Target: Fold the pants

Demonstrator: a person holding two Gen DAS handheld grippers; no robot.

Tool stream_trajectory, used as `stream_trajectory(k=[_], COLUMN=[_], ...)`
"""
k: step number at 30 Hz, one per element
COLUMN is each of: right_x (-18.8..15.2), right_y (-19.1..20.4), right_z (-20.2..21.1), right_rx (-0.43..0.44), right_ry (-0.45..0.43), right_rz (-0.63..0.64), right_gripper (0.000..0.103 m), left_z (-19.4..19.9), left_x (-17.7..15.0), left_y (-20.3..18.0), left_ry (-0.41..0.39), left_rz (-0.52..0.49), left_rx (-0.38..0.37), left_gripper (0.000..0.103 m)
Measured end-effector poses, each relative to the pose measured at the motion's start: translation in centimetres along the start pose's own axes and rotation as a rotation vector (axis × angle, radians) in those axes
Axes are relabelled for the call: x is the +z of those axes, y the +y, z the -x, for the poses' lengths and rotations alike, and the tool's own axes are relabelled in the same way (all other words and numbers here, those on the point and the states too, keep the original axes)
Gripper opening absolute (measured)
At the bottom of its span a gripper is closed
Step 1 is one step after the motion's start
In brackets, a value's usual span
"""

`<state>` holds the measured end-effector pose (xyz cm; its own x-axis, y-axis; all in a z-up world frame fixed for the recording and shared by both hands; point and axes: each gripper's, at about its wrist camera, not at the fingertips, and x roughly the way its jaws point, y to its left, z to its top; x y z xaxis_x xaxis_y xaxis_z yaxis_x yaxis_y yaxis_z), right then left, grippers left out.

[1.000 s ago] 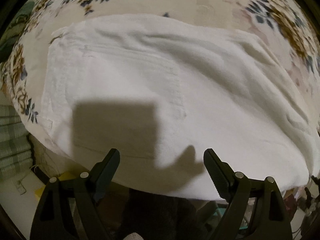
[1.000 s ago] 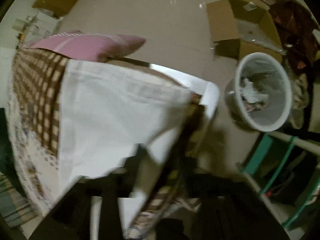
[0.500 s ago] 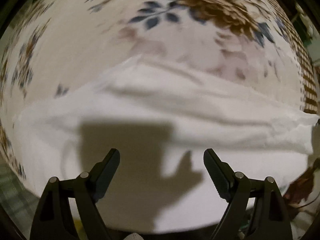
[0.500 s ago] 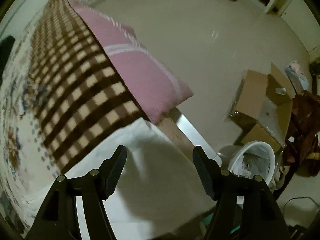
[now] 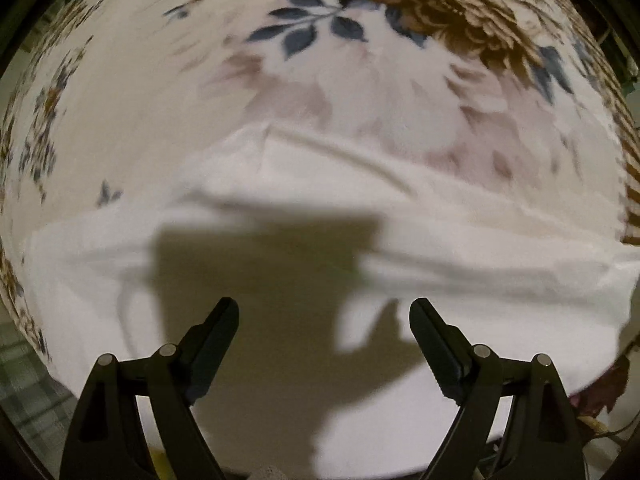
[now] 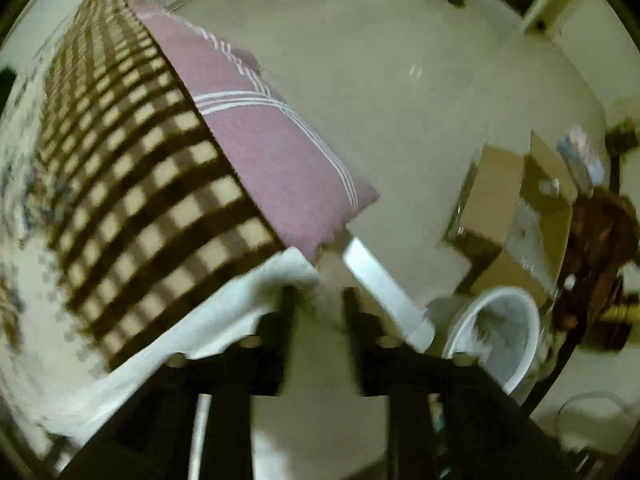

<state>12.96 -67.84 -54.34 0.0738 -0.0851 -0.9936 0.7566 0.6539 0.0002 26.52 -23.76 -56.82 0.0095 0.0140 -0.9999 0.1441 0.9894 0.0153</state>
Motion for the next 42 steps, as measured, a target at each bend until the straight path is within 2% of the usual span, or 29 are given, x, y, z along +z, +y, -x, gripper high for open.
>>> stream_trajectory(k=[1,3,6,10,11,12,13,14,15,16,19,20,23,25,27,28,32,35,38,42], right_x=[-1.1,-3.7,-8.2,-13.9,-14.8,-15.5,-15.9,-16.0,-16.1,-16.2,-16.2,-15.8,-14.5,-13.3,-12.5,-11.9,-10.5,-10.9,-11.8,-14.4], right_y=[-0.5,-1.3,-3.1,-4.8,-5.0,-4.9,-4.4,-3.8,-3.3,-2.9,-2.6,-2.1,-0.2,2.0,4.9,7.7,17.9,24.9,28.3,27.4], right_z=[1.4,3.4,4.6,-0.1,-1.2,-2.1,-2.7,-2.9,-2.6,-2.3,-2.5,-2.3,-0.3,2.1,3.7,4.3,4.3,2.3,-0.2,-1.1], right_rx=[0.023,0.046,0.103,0.225,0.256,0.296,0.337,0.340,0.293,0.245,0.192,0.170,0.102,0.134,0.178,0.222,0.291,0.338,0.293,0.272], right_ry=[-0.010,-0.022,0.020,0.204,0.222,0.233,0.228,0.209,0.178,0.153,0.182,0.199,0.251,0.238,0.231,0.236,0.230,0.285,0.313,0.351], right_rz=[-0.029,-0.080,-0.187,-0.397,-0.440,-0.478,-0.492,-0.465,-0.426,-0.386,-0.348,-0.311,-0.184,-0.090,-0.013,0.058,0.283,0.413,0.516,0.556], right_gripper=[0.047,0.047,0.047,0.047,0.047,0.043,0.017,0.009,0.007,0.007,0.008,0.009,0.022,0.042,0.047,0.047,0.047,0.047,0.039,0.037], left_z=[0.6,1.2,0.9,-1.0,-1.2,-1.3,-1.5,-2.2,-3.2,-3.3,-2.7,-2.2,0.1,1.4,2.6,3.0,3.6,4.3,5.0,3.6], left_x=[-1.0,-3.2,-6.1,-8.1,-8.4,-8.7,-8.9,-9.1,-9.5,-9.6,-9.9,-9.7,-9.2,-8.3,-7.5,-6.7,-3.6,-1.8,-0.4,0.8], left_y=[0.0,-0.1,-1.9,-4.1,-4.7,-5.3,-5.7,-5.9,-6.0,-5.7,-5.2,-4.5,-4.1,-4.0,-3.8,-4.0,-4.1,-4.2,-4.3,-4.1], left_ry=[0.004,0.026,0.062,0.104,0.099,0.089,0.087,0.106,0.138,0.134,0.153,0.158,0.116,0.079,0.040,0.027,-0.012,-0.045,-0.089,-0.062], left_rz=[0.004,-0.002,-0.026,-0.048,-0.055,-0.074,-0.094,-0.125,-0.136,-0.130,-0.129,-0.108,-0.062,-0.036,-0.006,0.008,0.051,0.082,0.096,0.104], left_rx=[-0.010,-0.030,-0.056,-0.073,-0.077,-0.077,-0.067,-0.036,-0.023,-0.036,-0.044,-0.063,-0.096,-0.112,-0.125,-0.129,-0.129,-0.134,-0.128,-0.117], left_gripper=[0.088,0.088,0.088,0.088,0.088,0.088,0.088,0.088,0.088,0.089,0.089,0.089,0.089,0.089,0.089,0.089,0.089,0.089,0.089,0.089])
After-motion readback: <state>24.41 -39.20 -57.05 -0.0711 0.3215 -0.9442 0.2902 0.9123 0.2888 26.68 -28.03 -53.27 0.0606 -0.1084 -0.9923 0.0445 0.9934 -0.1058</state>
